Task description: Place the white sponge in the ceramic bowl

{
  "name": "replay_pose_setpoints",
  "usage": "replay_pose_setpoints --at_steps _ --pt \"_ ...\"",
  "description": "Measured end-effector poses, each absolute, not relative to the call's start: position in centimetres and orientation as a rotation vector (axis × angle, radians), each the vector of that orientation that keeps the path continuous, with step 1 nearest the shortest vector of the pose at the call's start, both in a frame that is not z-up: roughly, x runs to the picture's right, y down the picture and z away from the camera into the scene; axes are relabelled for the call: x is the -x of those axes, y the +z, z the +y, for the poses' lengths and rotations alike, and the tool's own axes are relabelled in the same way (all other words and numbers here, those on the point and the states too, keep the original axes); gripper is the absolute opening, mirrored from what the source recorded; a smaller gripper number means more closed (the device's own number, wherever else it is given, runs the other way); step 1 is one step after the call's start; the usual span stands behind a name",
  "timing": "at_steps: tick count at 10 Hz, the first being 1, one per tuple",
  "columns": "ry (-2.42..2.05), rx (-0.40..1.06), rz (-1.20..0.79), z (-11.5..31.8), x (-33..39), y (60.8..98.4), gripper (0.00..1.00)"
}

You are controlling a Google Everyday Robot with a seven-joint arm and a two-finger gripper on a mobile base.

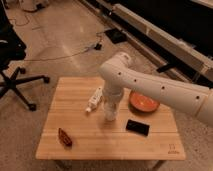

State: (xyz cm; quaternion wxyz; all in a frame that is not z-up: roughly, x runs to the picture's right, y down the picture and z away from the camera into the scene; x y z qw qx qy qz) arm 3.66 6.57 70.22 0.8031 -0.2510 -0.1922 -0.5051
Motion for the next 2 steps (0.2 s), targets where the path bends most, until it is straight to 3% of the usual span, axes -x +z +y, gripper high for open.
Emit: replay_pose_setpoints --at_steps 2 --pt "-1.074 0.537 -0.407 6.04 -4.72 69.76 0.0"
